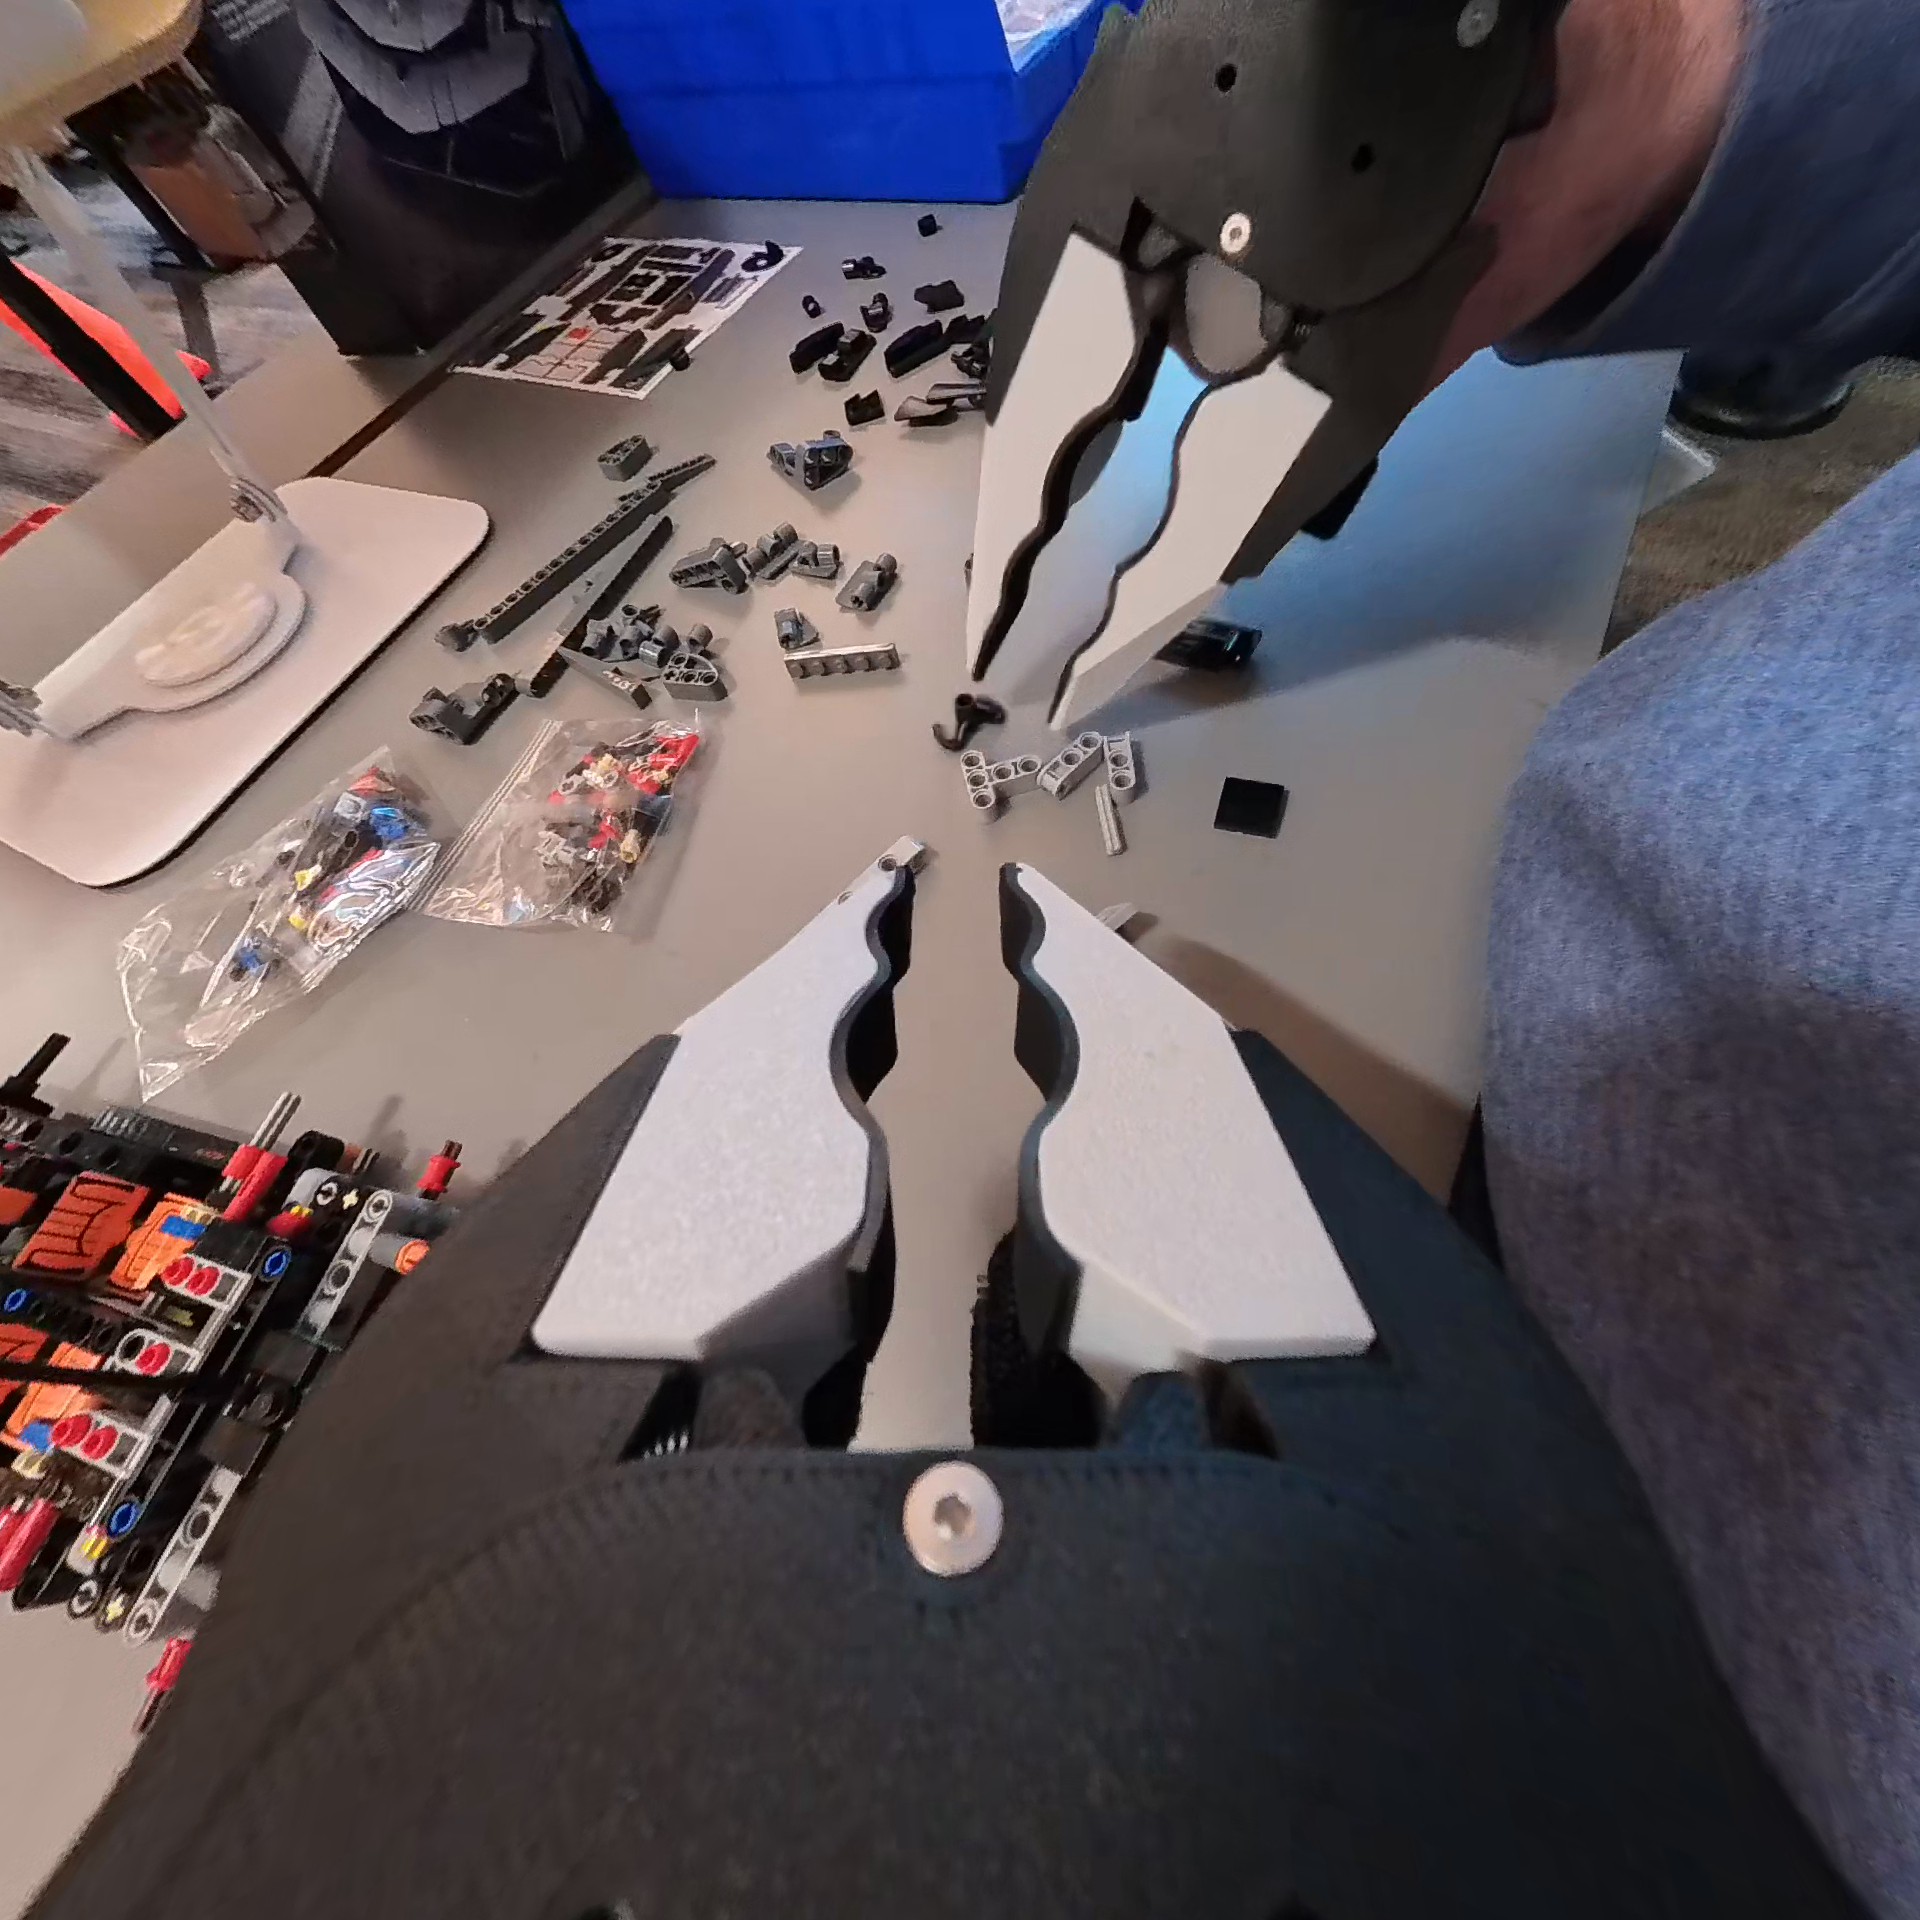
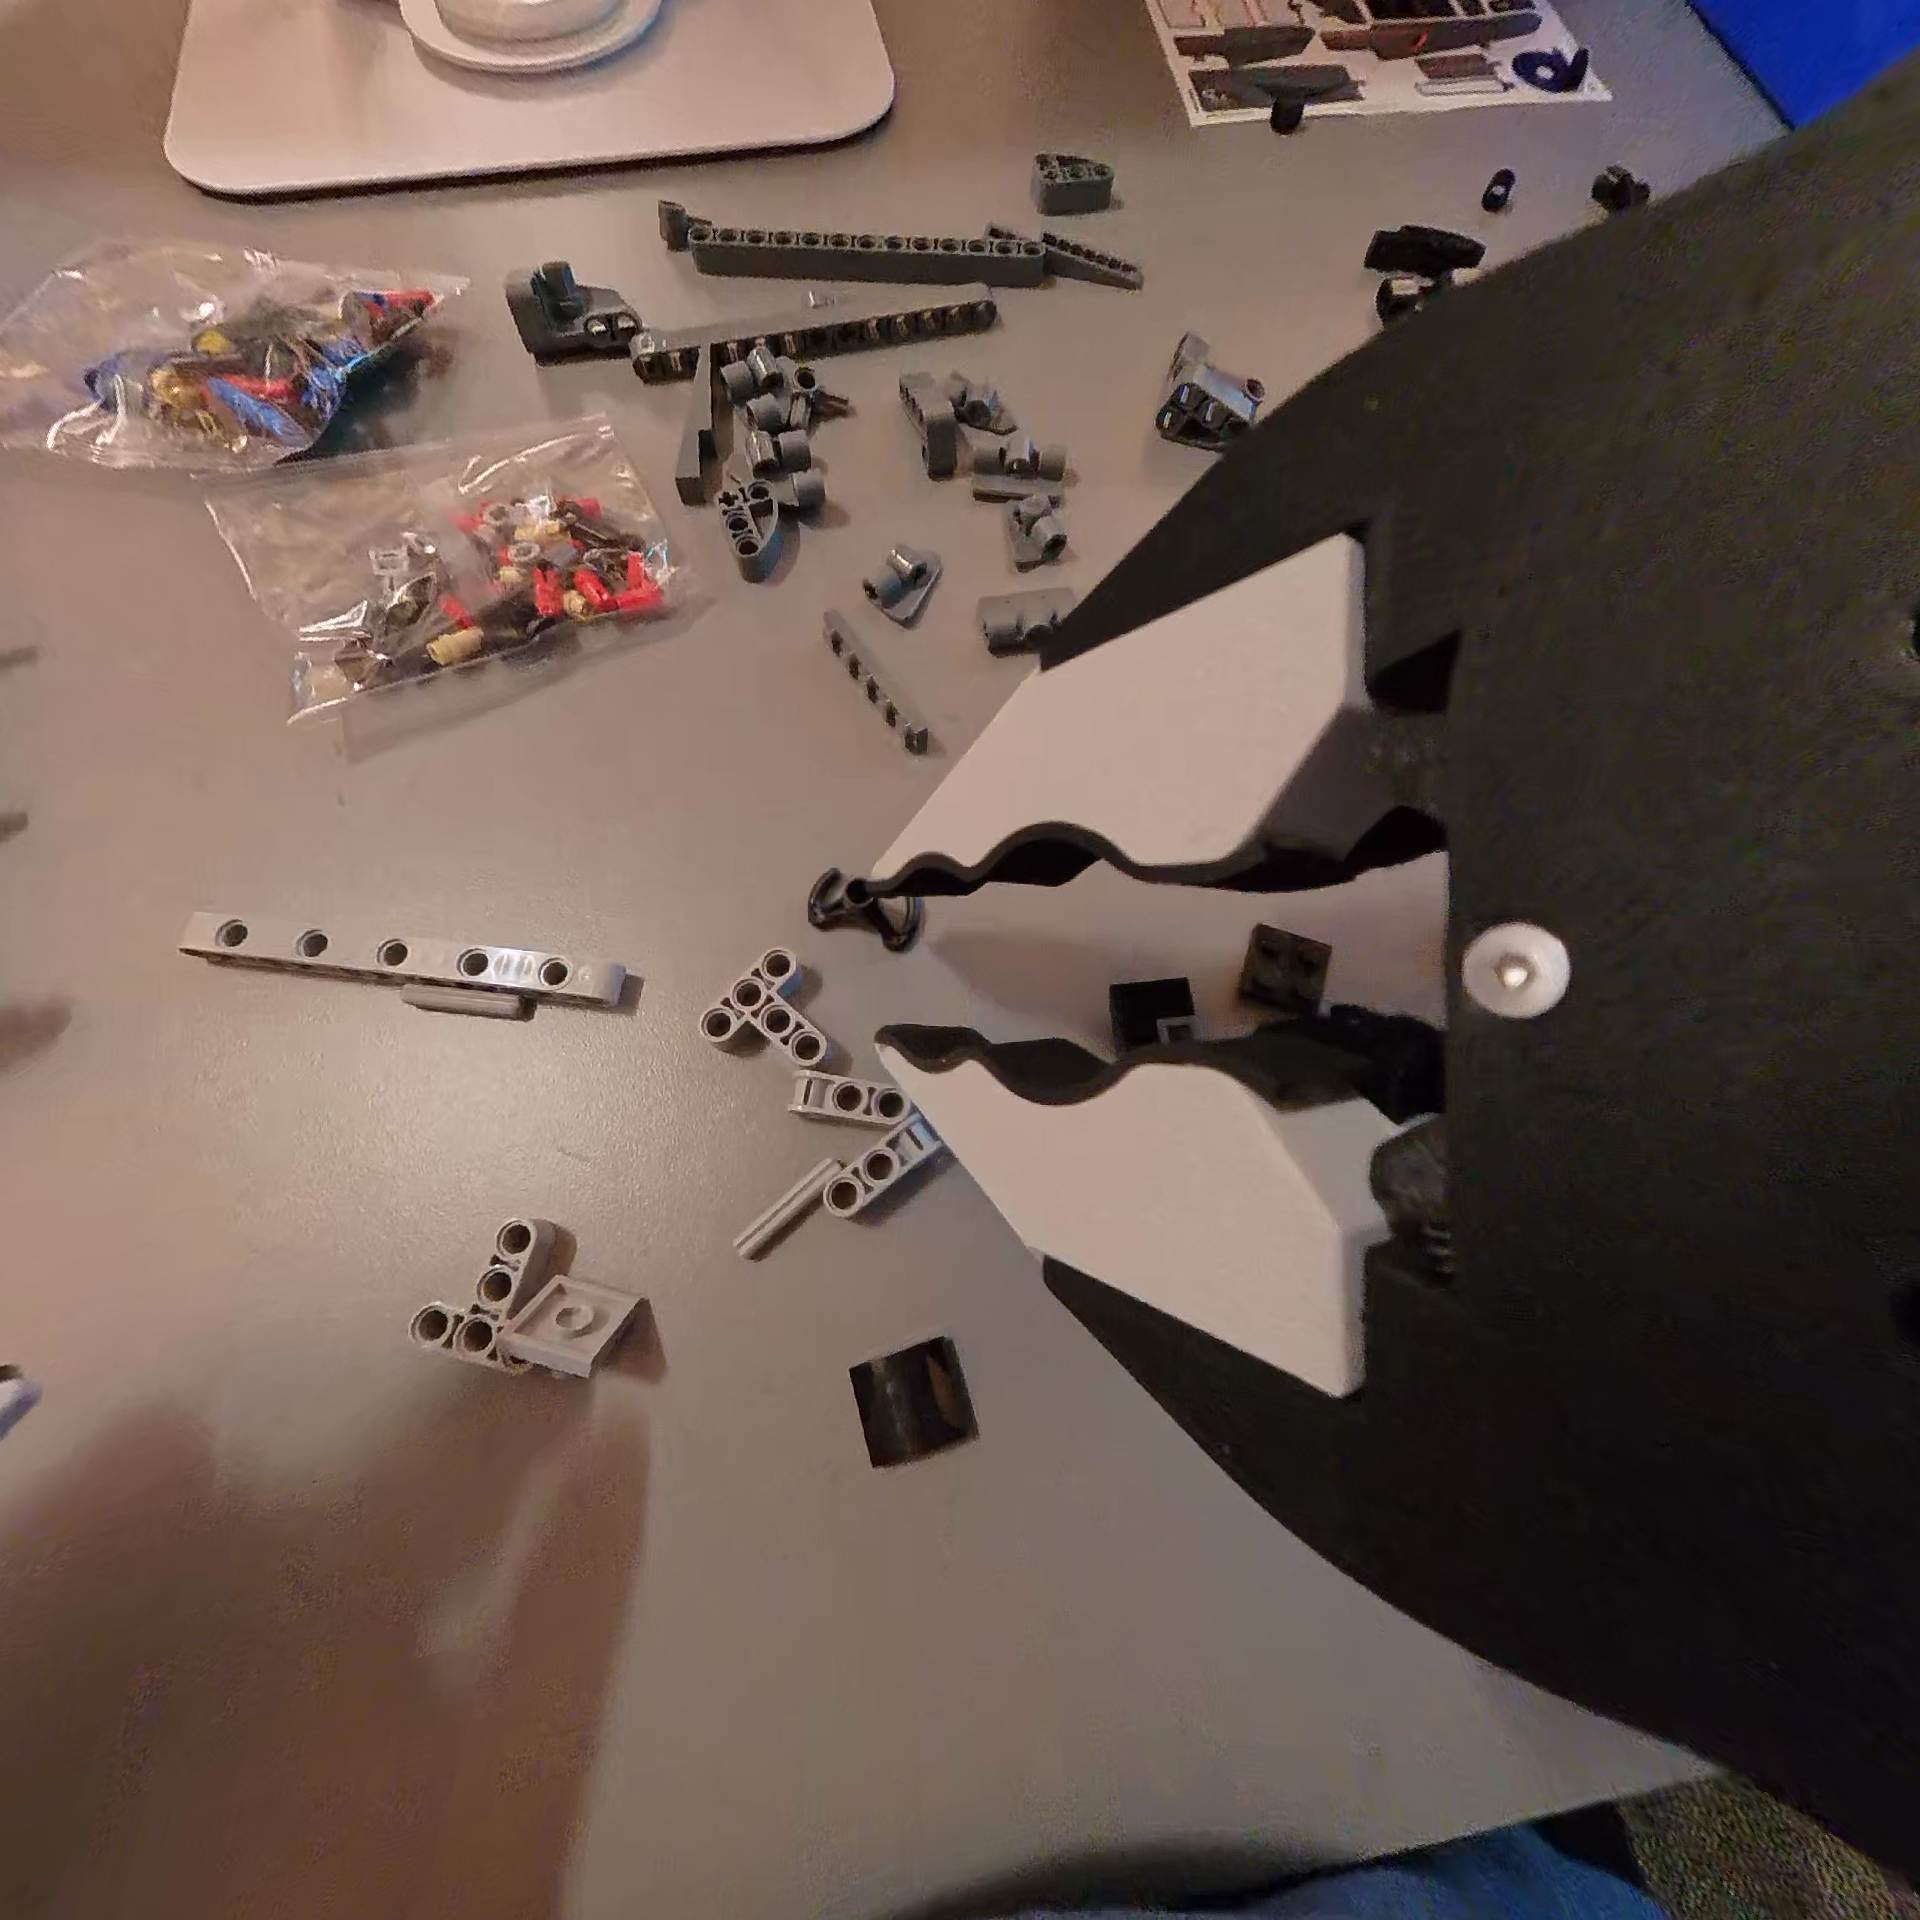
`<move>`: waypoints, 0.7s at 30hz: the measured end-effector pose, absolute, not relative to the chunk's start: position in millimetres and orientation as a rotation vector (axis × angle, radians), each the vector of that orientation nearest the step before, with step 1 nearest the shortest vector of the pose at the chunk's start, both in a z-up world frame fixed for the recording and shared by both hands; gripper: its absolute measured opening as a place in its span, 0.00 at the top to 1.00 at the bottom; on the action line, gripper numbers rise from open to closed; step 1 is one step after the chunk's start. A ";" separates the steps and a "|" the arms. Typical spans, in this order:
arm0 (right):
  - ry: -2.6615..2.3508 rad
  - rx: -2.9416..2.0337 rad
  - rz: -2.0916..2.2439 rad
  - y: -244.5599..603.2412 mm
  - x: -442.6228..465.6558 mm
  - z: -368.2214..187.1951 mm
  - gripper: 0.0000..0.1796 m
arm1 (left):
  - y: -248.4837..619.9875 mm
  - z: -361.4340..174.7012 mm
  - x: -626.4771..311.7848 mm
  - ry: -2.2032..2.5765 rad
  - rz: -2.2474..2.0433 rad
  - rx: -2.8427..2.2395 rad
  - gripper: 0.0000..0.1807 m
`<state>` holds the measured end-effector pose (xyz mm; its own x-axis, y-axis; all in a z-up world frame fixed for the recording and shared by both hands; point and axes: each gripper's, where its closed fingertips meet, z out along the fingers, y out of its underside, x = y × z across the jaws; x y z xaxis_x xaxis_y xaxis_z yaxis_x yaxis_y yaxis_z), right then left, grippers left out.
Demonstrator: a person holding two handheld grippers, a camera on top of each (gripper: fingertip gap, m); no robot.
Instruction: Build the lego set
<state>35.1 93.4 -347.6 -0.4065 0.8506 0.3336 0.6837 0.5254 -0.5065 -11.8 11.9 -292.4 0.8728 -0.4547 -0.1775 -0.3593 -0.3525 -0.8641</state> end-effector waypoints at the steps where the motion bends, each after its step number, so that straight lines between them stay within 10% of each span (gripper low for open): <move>1: -2.208 -1.240 0.399 93.0 35.8 -345.5 0.88 | 12.0 -292.5 -11.4 0.598 -0.114 -1.975 0.92; 21: -2.033 -1.353 0.705 113.1 -71.4 -295.4 0.81 | 11.1 -285.7 -18.5 0.584 -0.099 -1.950 0.92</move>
